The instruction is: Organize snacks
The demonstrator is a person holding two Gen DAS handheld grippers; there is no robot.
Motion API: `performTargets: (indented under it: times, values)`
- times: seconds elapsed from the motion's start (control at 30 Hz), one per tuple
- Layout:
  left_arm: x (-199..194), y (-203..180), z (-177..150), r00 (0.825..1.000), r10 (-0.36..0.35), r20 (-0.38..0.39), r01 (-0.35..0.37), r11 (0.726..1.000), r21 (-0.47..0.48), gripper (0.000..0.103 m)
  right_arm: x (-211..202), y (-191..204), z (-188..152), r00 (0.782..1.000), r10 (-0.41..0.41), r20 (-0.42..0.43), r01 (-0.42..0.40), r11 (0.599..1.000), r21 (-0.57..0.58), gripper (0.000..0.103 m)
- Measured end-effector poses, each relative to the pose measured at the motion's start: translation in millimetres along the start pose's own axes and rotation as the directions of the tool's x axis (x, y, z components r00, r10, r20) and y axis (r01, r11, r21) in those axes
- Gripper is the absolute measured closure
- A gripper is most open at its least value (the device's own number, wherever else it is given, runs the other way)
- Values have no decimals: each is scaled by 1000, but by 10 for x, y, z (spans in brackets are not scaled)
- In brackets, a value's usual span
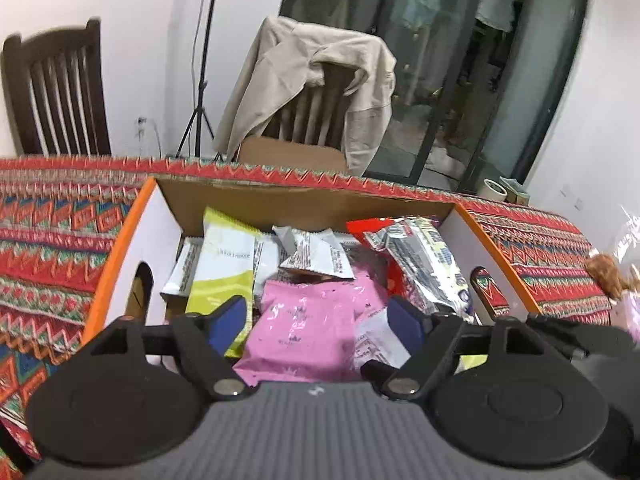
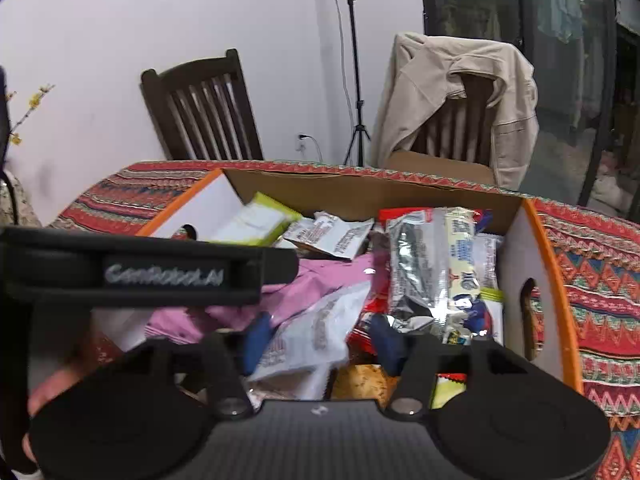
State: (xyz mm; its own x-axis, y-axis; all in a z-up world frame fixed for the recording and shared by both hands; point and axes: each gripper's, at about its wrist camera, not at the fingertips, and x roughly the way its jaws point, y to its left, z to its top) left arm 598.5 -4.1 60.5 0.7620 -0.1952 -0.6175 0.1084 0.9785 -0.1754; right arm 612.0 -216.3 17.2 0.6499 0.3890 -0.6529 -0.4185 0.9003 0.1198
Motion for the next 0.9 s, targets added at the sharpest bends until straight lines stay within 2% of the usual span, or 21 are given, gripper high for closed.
performTargets:
  times: [0.23,0.47,0.57,0.73,0.9]
  values:
    - [-292,-81,60,1000,15,27,-16,999,41,20,-262,-59,53,999,-4,41,3,1000,18,31]
    - [-843,-108,85,996,32,84,-39,996,84,15,-733,-50,116,995,-47,94,49,999,-18,30]
    - [-1121,-138,68,994,37,105,-48,993,103,11,-1006,-65,126,990,-68,126,72,997,-22,21]
    - [-1616,-189,-29,987,53,149,-71,990,121,5,-1506,-49,76,980,-101,169,111,993,-49,17]
    - [-2303,-264,-290,969,31,244,-68,988,142,0,-2056,35,-68,966,-119,229,137,988,-67,11]
